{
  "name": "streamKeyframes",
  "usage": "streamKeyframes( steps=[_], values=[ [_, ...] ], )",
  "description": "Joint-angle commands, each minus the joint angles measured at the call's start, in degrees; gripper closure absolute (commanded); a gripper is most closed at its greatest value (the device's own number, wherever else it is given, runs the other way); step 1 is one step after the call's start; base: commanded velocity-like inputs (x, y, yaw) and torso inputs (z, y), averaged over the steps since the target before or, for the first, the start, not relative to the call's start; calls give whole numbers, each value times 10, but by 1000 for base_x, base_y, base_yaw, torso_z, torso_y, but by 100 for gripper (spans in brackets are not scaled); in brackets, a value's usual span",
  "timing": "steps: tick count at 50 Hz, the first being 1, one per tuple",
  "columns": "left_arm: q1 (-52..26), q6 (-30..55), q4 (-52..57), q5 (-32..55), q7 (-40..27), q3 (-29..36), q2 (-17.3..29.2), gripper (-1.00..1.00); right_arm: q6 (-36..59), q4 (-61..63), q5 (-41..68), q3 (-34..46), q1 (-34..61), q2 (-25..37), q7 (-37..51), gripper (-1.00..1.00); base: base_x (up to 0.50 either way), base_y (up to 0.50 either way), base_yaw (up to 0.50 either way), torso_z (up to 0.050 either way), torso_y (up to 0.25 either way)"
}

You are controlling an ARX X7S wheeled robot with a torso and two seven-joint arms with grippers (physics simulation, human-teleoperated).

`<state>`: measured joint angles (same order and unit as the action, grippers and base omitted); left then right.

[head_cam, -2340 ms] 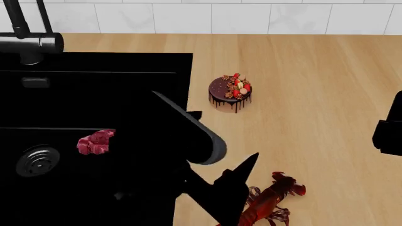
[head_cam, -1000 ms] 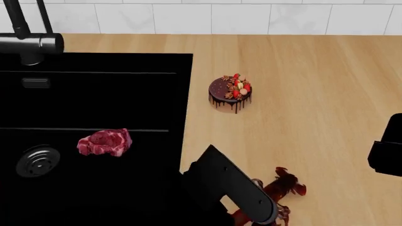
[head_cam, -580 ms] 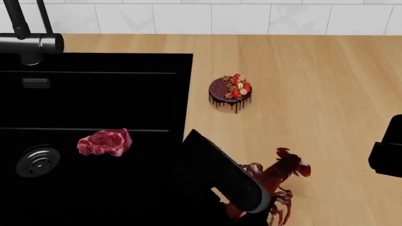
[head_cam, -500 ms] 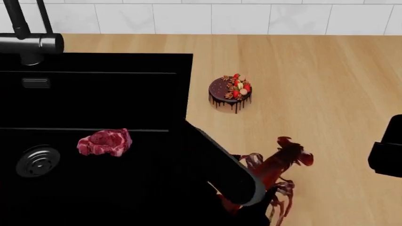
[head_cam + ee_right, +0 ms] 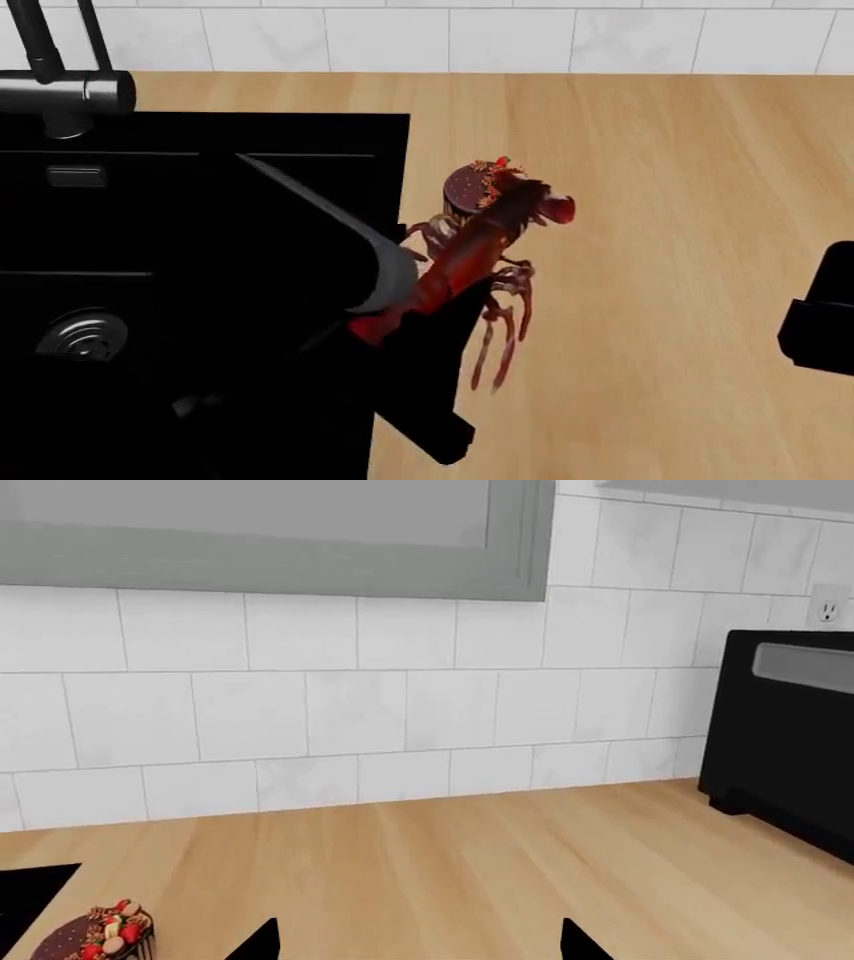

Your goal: Pick the lobster from the counter and place it in the sink

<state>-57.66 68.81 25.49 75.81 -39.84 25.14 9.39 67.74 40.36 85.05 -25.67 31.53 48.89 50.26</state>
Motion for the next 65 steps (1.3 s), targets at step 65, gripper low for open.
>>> streamKeyframes(
  steps=[65],
  values=[
    [-17, -105, -269, -144, 81, -31, 162, 100, -37, -11, -47, 20, -26, -7, -40, -100, 0, 0, 0, 0, 0]
  ],
)
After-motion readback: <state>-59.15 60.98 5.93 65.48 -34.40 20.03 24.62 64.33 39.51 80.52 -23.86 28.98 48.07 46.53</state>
